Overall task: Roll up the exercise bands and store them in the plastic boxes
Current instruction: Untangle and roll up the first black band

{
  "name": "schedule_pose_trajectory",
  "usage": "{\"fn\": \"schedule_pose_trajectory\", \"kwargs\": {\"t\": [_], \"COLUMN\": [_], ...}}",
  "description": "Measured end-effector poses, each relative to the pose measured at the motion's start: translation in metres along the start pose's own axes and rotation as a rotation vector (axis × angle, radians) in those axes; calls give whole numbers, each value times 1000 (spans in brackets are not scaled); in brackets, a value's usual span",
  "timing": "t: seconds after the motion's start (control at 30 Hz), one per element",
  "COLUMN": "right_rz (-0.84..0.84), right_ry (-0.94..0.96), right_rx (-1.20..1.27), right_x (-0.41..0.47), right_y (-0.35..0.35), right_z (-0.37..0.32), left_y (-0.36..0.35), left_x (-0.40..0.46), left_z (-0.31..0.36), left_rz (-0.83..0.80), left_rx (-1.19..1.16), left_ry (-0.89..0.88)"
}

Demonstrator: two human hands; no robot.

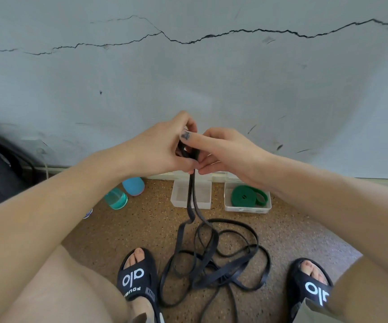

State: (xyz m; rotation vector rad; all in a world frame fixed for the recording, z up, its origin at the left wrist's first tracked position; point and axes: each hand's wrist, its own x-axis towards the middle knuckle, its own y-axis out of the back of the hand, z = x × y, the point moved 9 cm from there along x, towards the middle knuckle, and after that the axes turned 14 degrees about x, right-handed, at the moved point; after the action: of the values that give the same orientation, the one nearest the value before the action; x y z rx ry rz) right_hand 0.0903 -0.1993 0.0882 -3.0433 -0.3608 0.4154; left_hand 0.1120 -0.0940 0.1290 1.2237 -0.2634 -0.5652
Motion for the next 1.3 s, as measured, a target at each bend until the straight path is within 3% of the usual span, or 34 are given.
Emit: {"fn": "schedule_pose_trajectory", "kwargs": {"t": [0.2,0.37,0.5,0.87,0.97,1.3], "right_rz": [22,-57,-45,18,49,58], "right_ry": [1,-3,-42,-62,-59,-108], "right_rx": [66,312,474,288,296,643], "right_x": [-1,-2,-1,3,3,2], "right_y": [3,7,15,29,32,20], "right_z": [-1,-8,-8,-4,-4,1], "left_y": [5,13,22,21,15,14], "left_x": [-1,-1,-3,-5,-2,1], "left_z": [7,2,2,5,2,-1], "left_rz": [78,150,246,248,198,176], "left_rx": [22,-126,17,234,161,-107], "left_ry": [-34,-65,-131,-159,-152,-81]}}
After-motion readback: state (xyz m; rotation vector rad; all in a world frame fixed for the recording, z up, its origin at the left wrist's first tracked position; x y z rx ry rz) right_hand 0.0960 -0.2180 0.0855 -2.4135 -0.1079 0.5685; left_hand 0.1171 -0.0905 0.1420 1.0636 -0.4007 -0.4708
